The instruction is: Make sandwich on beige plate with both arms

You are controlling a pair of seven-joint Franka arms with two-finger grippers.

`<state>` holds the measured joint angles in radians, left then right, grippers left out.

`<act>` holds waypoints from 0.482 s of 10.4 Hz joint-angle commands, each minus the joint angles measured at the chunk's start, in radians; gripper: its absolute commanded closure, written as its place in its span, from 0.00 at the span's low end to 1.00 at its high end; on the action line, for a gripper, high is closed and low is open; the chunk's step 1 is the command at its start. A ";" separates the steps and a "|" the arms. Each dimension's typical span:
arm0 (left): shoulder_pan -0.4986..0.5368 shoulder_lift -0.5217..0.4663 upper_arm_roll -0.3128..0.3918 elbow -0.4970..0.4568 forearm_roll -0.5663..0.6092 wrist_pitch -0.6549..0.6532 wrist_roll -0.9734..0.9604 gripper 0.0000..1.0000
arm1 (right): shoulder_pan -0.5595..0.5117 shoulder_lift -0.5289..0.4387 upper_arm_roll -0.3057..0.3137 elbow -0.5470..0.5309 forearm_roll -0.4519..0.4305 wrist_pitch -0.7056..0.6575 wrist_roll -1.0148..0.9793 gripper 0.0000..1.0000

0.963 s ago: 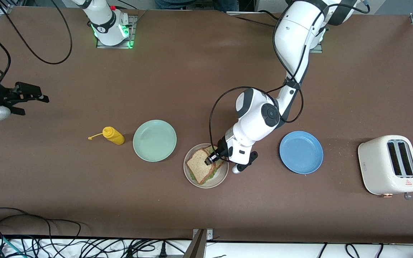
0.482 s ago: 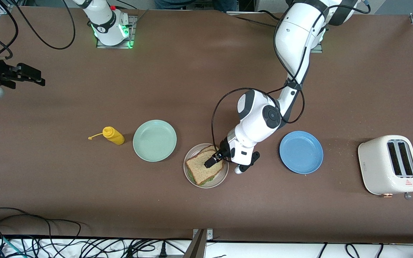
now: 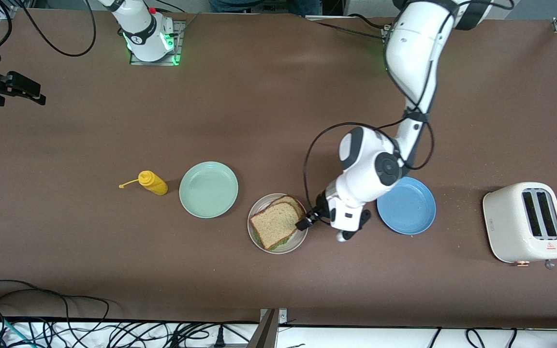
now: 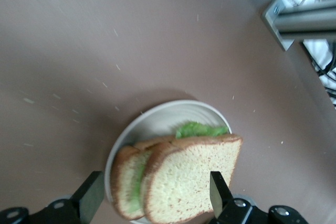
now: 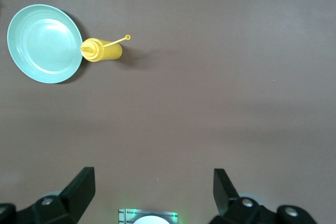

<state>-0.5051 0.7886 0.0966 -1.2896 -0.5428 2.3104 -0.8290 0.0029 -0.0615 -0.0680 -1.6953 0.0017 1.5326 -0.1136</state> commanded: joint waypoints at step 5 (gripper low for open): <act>0.262 -0.320 -0.006 -0.023 0.405 -0.442 0.183 0.00 | -0.001 -0.012 0.025 -0.003 -0.015 0.001 0.023 0.00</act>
<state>-0.2860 0.5338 0.1027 -1.2833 -0.2323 1.9183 -0.7017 0.0033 -0.0618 -0.0477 -1.6946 -0.0014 1.5328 -0.1114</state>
